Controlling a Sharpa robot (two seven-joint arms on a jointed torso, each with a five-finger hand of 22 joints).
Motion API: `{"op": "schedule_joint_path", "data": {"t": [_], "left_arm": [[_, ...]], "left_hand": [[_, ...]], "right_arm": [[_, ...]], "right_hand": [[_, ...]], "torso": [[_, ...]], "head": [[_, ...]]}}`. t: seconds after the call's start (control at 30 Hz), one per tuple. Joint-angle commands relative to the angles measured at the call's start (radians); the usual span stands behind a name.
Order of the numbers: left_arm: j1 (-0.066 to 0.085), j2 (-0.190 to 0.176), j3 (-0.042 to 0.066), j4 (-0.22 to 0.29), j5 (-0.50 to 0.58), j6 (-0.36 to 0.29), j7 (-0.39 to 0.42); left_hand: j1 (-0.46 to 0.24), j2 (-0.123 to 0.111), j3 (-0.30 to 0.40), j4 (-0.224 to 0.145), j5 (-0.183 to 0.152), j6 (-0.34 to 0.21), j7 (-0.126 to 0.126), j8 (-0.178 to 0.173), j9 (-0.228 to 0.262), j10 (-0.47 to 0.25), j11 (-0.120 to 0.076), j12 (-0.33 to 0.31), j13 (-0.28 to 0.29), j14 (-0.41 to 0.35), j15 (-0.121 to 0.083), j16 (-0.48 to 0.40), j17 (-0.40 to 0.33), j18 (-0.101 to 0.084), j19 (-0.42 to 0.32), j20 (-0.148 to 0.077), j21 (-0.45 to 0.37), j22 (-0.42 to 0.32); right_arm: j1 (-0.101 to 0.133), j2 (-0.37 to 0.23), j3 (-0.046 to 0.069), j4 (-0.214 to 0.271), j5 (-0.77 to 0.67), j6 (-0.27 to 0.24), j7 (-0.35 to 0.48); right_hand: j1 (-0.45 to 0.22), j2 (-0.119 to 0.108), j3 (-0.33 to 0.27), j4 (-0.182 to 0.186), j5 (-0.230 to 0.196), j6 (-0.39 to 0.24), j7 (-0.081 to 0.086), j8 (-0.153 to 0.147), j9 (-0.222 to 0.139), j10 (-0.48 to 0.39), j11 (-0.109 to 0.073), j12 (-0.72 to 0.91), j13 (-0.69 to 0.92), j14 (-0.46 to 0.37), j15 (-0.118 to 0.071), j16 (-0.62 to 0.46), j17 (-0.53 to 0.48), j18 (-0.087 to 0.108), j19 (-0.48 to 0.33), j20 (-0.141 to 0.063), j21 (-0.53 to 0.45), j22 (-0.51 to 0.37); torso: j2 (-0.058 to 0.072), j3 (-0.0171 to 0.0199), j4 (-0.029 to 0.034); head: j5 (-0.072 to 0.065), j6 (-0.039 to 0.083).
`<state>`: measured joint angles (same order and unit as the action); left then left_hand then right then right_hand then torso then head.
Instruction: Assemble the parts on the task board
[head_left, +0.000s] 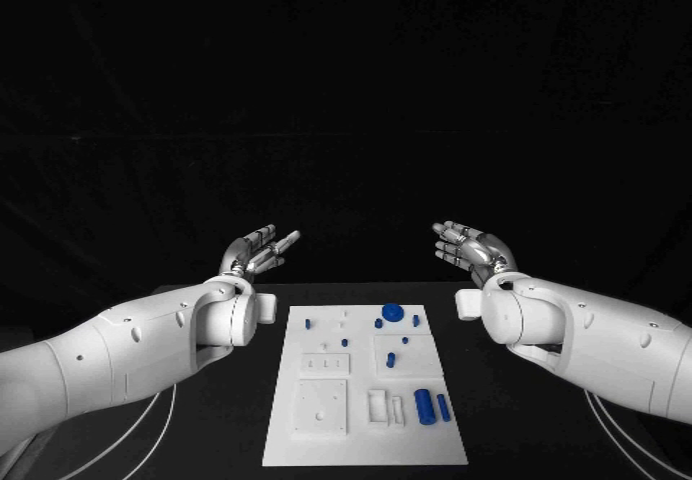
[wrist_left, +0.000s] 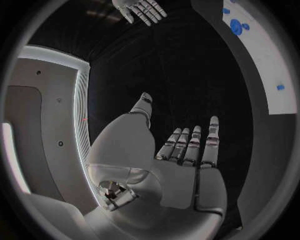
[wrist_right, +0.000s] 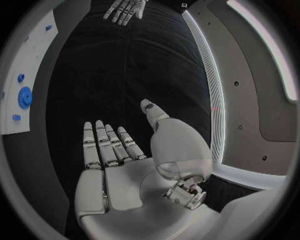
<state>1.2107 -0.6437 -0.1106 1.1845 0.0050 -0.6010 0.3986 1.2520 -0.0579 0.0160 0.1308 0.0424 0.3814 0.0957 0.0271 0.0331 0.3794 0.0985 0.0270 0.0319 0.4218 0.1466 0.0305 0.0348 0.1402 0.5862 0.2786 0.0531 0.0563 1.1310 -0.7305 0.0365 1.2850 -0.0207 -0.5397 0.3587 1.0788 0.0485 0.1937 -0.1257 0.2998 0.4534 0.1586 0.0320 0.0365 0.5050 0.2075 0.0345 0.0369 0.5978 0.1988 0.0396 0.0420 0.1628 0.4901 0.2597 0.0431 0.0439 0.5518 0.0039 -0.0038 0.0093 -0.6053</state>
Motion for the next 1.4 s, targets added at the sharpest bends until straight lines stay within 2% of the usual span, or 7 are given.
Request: {"op": "schedule_joint_path", "data": {"t": [0.03,0.37,0.57,0.67,0.8,1.13,1.4], "left_arm": [[0.03,0.026,-0.014,-0.073,-0.003,0.163,-0.087],[0.079,0.067,-0.046,-0.189,-0.003,0.247,-0.136],[0.078,0.06,-0.045,-0.185,-0.004,0.282,-0.135],[0.078,0.056,-0.045,-0.181,-0.007,0.284,-0.131],[0.078,0.043,-0.045,-0.167,-0.021,0.285,-0.129],[0.08,-0.03,-0.045,-0.05,-0.096,0.323,-0.12],[0.092,-0.117,-0.045,0.116,-0.178,0.341,-0.116]], "left_hand": [[0.047,0.003,-0.003,0.006,0.005,0.021,0.003,0.008,0.003,0.02,0.003,0.007,0.002,0.026,0.006,0.007,0.003,0.026,0.028,0.009,0.007,0.004],[0.048,0.015,-0.008,-0.004,0.005,0.038,0.015,0.009,0.004,0.073,0.024,0.011,0.005,0.138,0.041,0.018,0.01,0.034,0.111,0.001,0.024,0.013],[0.051,0.041,-0.024,-0.031,0.007,0.133,0.034,0.017,0.009,0.22,0.039,0.02,0.012,0.315,0.041,0.03,0.018,0.032,0.207,-0.022,0.052,0.021],[0.058,0.059,-0.033,-0.052,0.013,0.258,0.05,0.03,0.018,0.436,0.048,0.038,0.022,0.525,0.043,0.074,0.031,0.02,0.26,-0.057,0.083,0.03],[0.076,0.098,-0.051,-0.095,0.027,0.544,0.049,0.037,0.035,0.658,0.037,0.035,0.023,0.661,-0.007,0.116,0.031,-0.044,0.347,-0.132,0.134,0.043],[0.159,0.142,-0.043,-0.161,0.075,0.687,0.027,0.036,0.044,0.842,-0.01,0.033,0.027,0.816,-0.082,0.191,0.051,-0.097,0.455,-0.227,0.212,0.069],[0.145,0.138,-0.065,-0.161,0.074,0.661,0.036,0.035,0.038,0.805,0.004,0.033,0.028,0.795,-0.073,0.182,0.044,-0.109,0.428,-0.226,0.226,0.075]], "right_arm": [[0.019,0.012,0.008,-0.066,-0.053,0.243,-0.13],[0.057,0.035,0.025,-0.199,-0.082,0.424,-0.236],[0.052,0.061,0.025,-0.265,-0.366,0.343,-0.169],[0.05,0.067,0.025,-0.271,-0.444,0.328,-0.161],[0.046,0.08,0.025,-0.284,-0.563,0.314,-0.154],[0.039,0.106,0.025,-0.282,-0.909,0.294,-0.152],[0.039,0.106,0.026,-0.23,-1.218,0.254,-0.229]], "right_hand": [[0.057,0.006,0.013,0.001,0.014,0.041,0.038,0.008,0.004,0.058,0.017,0.006,0.004,0.089,0.012,0.007,0.005,-0.013,0.099,-0.019,0.008,0.005],[0.132,-0.017,0.022,-0.06,0.02,0.181,0.035,0.015,0.01,0.226,0.002,0.014,0.011,0.235,0.009,0.013,0.012,-0.019,0.22,-0.037,0.02,0.013],[0.149,-0.037,0.06,-0.095,0.03,0.347,0.02,0.021,0.017,0.466,-0.027,0.023,0.022,0.415,-0.021,0.02,0.021,-0.03,0.4,-0.068,0.037,0.022],[0.145,-0.043,0.091,-0.105,0.032,0.446,0.01,0.028,0.023,0.513,-0.044,0.023,0.022,0.467,-0.041,0.023,0.025,-0.032,0.442,-0.087,0.048,0.024],[0.13,-0.056,0.159,-0.118,0.026,0.567,-0.006,0.034,0.032,0.599,-0.073,0.024,0.023,0.574,-0.082,0.028,0.038,-0.039,0.532,-0.131,0.073,0.026],[0.158,-0.074,0.138,-0.144,0.038,0.669,-0.035,0.031,0.03,0.713,-0.132,0.024,0.022,0.918,-0.215,0.172,0.18,-0.04,0.861,-0.289,0.277,0.116],[0.134,-0.091,0.183,-0.154,0.026,0.648,-0.034,0.031,0.029,0.675,-0.129,0.025,0.022,0.902,-0.235,0.532,0.454,-0.024,0.946,-0.318,0.447,0.242]], "torso": [[0.0,0.0,-0.0001],[0.0,0.0,-0.0001],[0.005,0.0001,0.0005],[0.004,-0.0006,-0.0001],[0.006,-0.0028,-0.0013],[0.03,-0.0043,0.005],[0.073,-0.0033,0.0273]], "head": [[0.0,0.0],[0.0,0.0],[0.013,-0.007],[0.014,-0.008],[0.015,-0.009],[0.015,-0.002],[-0.005,0.012]]}}
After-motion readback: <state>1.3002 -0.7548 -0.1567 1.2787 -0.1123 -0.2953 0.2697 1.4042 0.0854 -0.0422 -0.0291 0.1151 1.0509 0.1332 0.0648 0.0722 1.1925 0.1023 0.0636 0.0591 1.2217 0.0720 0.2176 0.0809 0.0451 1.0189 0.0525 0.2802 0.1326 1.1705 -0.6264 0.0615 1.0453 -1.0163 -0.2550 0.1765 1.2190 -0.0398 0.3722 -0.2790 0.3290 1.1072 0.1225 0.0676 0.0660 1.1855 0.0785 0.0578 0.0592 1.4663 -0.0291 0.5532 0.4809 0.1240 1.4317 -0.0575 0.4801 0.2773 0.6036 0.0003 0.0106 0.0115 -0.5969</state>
